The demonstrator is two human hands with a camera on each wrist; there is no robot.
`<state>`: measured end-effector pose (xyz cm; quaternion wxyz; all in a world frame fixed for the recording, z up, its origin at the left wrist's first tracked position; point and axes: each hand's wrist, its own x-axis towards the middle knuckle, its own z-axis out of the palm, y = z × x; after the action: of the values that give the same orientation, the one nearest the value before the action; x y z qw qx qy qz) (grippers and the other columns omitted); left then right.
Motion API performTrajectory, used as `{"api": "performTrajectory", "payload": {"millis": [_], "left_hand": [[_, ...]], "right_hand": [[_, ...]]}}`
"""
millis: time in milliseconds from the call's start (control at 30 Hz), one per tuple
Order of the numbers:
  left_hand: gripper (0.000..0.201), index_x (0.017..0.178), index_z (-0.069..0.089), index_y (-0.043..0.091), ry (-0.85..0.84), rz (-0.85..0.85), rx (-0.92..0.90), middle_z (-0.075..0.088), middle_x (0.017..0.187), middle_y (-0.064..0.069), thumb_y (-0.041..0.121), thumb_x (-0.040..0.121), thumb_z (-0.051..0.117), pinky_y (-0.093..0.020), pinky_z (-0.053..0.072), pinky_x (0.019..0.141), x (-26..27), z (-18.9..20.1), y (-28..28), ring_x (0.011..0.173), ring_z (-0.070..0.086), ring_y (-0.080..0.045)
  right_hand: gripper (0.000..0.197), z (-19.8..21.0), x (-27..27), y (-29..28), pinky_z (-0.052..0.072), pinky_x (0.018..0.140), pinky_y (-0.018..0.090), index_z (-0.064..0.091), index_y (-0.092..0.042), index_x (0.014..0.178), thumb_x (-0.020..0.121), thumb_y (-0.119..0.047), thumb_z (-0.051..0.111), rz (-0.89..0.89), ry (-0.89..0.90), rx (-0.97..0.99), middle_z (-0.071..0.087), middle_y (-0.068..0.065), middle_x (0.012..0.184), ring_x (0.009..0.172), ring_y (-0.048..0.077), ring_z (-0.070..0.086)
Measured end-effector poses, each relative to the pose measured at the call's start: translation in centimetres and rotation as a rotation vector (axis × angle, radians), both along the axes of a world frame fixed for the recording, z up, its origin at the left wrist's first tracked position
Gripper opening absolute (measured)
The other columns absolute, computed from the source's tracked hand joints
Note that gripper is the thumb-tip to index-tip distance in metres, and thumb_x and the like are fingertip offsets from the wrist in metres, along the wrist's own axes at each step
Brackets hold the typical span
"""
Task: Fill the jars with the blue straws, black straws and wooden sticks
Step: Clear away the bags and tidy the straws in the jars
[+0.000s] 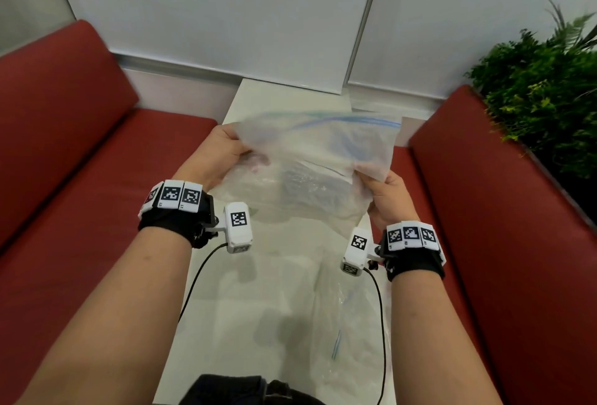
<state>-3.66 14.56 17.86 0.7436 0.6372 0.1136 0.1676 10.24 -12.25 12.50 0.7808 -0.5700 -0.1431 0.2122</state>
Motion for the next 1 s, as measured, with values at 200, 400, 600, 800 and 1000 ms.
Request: {"api": "performTrajectory", "payload": {"millis": [200, 400, 600, 800, 1000], "left_hand": [[0.041, 0.046, 0.053, 0.008, 0.047, -0.07, 0.251, 0.07, 0.111, -0.009, -0.022, 0.07, 0.04, -0.029, 0.053, 0.078, -0.1, 0.4, 0.3, 0.097, 0.067, -0.02], [0.032, 0.043, 0.053, 0.003, 0.112, -0.179, 0.624, 0.071, 0.103, 0.0, -0.02, 0.056, 0.034, -0.028, 0.041, 0.098, 1.0, 1.0, -0.3, 0.101, 0.061, -0.013], [0.035, 0.041, 0.051, 0.006, 0.1, -0.345, 0.702, 0.071, 0.107, -0.002, -0.02, 0.06, 0.038, -0.02, 0.042, 0.097, 1.5, 2.2, -1.1, 0.107, 0.062, -0.018], [0.027, 0.086, 0.075, 0.008, -0.069, -0.301, 0.39, 0.072, 0.112, -0.003, -0.007, 0.081, 0.052, -0.018, 0.052, 0.078, 1.4, 3.8, -1.7, 0.101, 0.068, -0.012], [0.042, 0.128, 0.055, 0.047, -0.088, 0.103, 0.093, 0.061, 0.127, 0.011, 0.041, 0.087, 0.066, -0.044, 0.045, 0.104, 3.2, 2.0, -1.4, 0.118, 0.059, -0.009]], "right_hand": [[0.025, -0.7, 0.7, -1.5, 0.055, 0.073, 0.025, 0.08, -0.006, 0.089, 0.082, 0.01, 0.062, 0.17, -0.11, -0.354, 0.077, -0.001, 0.088, 0.077, 0.011, 0.071], [0.056, 0.9, 1.6, -0.4, 0.047, 0.088, 0.025, 0.07, -0.029, 0.109, 0.083, 0.017, 0.053, 0.056, -0.379, -0.623, 0.067, -0.002, 0.121, 0.107, 0.013, 0.06], [0.123, 3.2, -0.6, 1.4, 0.034, 0.107, 0.031, 0.002, -0.075, 0.141, 0.061, -0.047, 0.092, 0.587, -0.4, -0.906, 0.017, -0.023, 0.16, 0.137, 0.003, 0.024], [0.043, 0.1, -3.1, 2.9, 0.054, 0.098, 0.036, 0.068, -0.014, 0.123, 0.083, -0.012, 0.081, 0.387, -0.333, -0.731, 0.074, 0.004, 0.116, 0.103, 0.019, 0.069], [0.015, -2.0, -3.2, -0.4, 0.055, 0.08, 0.035, 0.071, -0.02, 0.098, 0.094, -0.007, 0.066, 0.036, -0.194, -0.513, 0.074, -0.002, 0.09, 0.081, 0.013, 0.068]]}}
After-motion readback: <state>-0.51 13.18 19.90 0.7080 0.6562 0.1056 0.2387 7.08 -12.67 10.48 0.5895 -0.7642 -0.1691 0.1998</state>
